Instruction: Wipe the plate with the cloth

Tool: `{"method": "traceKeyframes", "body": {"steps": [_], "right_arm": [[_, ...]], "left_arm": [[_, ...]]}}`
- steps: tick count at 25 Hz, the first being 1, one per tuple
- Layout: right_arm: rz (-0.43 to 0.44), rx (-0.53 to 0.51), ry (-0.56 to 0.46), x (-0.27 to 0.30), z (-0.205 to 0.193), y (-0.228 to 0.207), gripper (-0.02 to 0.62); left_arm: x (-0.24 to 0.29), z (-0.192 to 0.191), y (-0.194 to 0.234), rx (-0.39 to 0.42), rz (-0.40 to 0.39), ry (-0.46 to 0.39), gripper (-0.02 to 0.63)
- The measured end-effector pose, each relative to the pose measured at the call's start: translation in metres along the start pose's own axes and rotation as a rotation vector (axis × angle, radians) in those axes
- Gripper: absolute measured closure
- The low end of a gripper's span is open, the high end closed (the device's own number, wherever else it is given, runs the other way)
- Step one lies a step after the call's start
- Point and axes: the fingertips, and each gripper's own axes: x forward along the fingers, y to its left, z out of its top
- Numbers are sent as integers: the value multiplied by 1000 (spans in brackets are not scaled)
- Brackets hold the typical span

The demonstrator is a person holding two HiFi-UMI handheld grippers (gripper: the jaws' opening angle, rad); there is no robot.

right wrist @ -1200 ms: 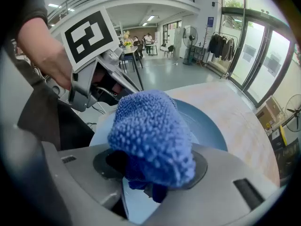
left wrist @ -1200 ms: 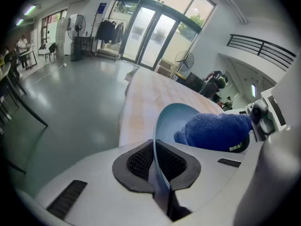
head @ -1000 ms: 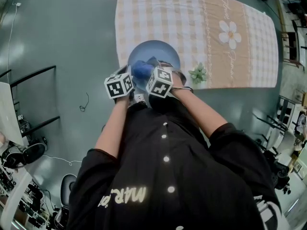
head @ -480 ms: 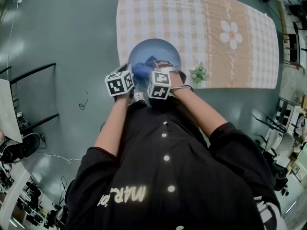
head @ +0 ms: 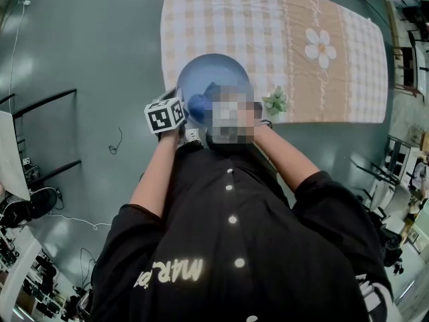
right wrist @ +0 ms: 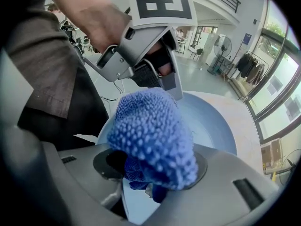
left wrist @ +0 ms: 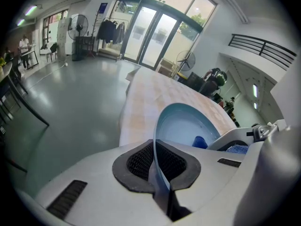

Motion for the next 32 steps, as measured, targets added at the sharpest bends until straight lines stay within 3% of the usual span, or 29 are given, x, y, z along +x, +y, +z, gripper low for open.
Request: {"method": "traceKeyframes", "body": {"steps": [22, 32], "right_arm": [[81, -129, 110, -24, -54, 15, 396], [60, -101, 123, -25, -58, 11, 396]], "left_arm": [[0, 0, 0, -1, -8, 6, 577], [-1, 1, -1, 2, -3, 7, 577]]}}
